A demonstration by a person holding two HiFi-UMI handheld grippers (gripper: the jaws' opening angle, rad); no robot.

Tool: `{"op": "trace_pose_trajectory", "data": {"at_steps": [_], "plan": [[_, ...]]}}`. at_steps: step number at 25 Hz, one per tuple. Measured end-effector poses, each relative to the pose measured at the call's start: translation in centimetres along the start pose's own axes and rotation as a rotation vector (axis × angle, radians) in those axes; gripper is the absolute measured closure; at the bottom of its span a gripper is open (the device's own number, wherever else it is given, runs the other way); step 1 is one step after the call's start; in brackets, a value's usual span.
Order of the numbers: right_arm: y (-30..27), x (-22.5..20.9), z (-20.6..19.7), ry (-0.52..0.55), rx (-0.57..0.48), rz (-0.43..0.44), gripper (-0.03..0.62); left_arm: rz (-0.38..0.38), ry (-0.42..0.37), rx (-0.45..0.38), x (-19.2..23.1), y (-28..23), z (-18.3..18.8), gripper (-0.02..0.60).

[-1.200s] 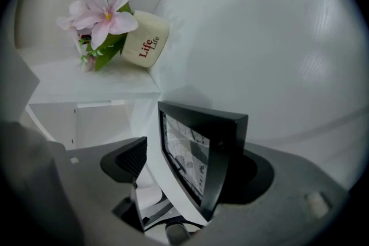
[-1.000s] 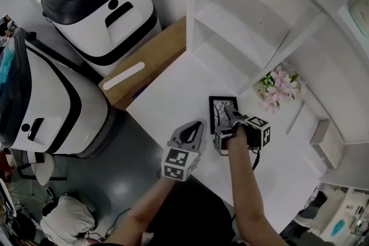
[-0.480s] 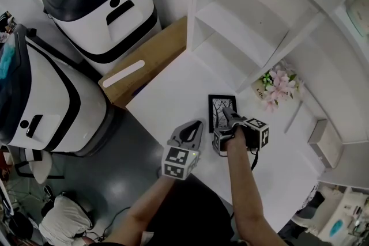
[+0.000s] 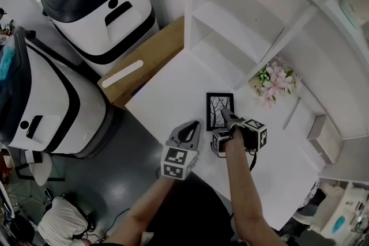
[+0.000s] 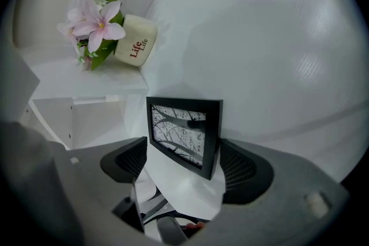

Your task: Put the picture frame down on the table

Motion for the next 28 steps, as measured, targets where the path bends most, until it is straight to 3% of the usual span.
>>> {"op": "trace_pose_trajectory", "data": {"at_steps": [8, 15, 23, 28], "plan": [[0.8, -0.7, 0.0, -0.001, -0.009, 0.014, 0.210, -0.003, -0.005, -0.002, -0.6, 0.5, -0.2, 0.568], [2.2, -1.2, 0.0, 0.021, 0.004, 0.087, 0.212, -0.019, -0.015, -0.004, -1.4, 0.7, 0.2, 0.568], [6.5, 0.0, -1.0, 0.217, -0.014, 0.281, 0.212, -0.044, -0.003, -0.018, -2.2, 1.1, 1.2, 0.568], [10.1, 1.0, -2.2, 0.390, -0.083, 0.374, 0.212, -0.088, 0.016, -0.028, -3.4, 1.5, 2.5, 0.568]]}}
Point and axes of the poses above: the fingertips, and each gripper's own axes: y backward along the fingers, x to its left, z out of its top, the point moved 5 cm from there along y, backward along the fingers, and after that the axes turned 8 degrees about -z, right-handed, at the moved point
